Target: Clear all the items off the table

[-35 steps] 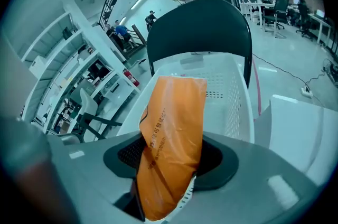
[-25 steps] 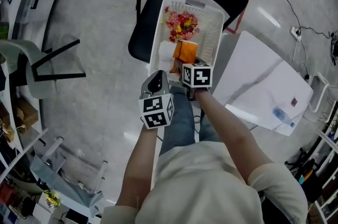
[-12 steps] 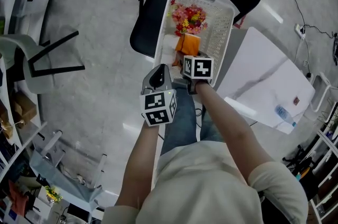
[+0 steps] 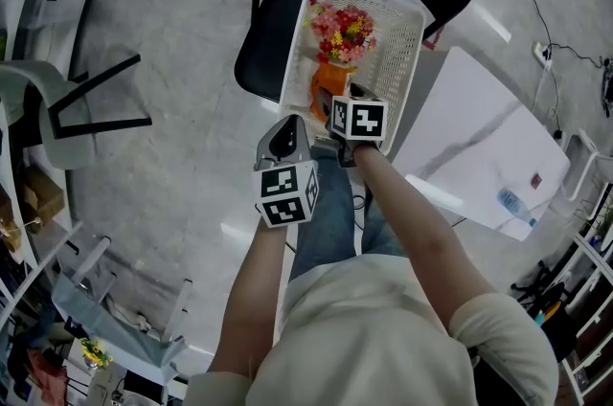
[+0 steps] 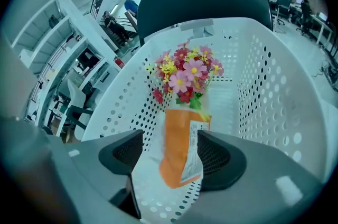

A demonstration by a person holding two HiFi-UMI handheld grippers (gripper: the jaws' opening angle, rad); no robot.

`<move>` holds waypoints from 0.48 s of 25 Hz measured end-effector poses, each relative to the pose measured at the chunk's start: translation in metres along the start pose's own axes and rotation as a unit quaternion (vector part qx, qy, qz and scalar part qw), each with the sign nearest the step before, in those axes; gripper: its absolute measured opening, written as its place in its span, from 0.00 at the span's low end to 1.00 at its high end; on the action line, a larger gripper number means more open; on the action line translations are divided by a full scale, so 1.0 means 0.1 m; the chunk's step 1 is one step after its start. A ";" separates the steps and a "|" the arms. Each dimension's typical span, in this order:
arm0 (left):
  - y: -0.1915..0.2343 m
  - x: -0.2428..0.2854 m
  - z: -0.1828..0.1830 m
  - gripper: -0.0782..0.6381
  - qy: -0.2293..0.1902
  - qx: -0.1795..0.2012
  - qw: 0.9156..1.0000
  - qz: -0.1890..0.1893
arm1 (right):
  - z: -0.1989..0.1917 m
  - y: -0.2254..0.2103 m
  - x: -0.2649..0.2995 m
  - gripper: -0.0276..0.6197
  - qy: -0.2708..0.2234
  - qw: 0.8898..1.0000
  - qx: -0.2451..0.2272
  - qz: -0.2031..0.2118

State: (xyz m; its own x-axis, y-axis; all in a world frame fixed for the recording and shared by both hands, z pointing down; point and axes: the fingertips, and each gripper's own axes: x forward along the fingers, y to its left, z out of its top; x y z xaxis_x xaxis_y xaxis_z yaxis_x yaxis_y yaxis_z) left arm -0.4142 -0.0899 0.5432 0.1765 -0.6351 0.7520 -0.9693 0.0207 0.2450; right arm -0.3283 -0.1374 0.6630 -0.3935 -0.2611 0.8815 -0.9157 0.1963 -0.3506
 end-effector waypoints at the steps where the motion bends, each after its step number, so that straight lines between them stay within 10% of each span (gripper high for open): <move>1: 0.00 0.00 0.00 0.12 -0.001 0.000 1.000 0.000 | 0.01 0.01 -0.01 0.54 -0.003 1.000 -0.003 0.001; 12: -0.08 -0.06 0.04 0.12 -0.006 0.003 1.000 -0.003 | 0.00 0.05 -0.16 0.53 -0.014 1.000 -0.002 0.008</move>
State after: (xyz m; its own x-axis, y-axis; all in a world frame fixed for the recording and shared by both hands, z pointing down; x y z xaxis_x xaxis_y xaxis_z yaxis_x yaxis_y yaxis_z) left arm -0.4084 -0.0893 0.5351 0.1804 -0.6450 0.7426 -0.9692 0.0122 0.2460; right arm -0.3266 -0.1317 0.6469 -0.4099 -0.2852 0.8664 -0.9091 0.2044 -0.3629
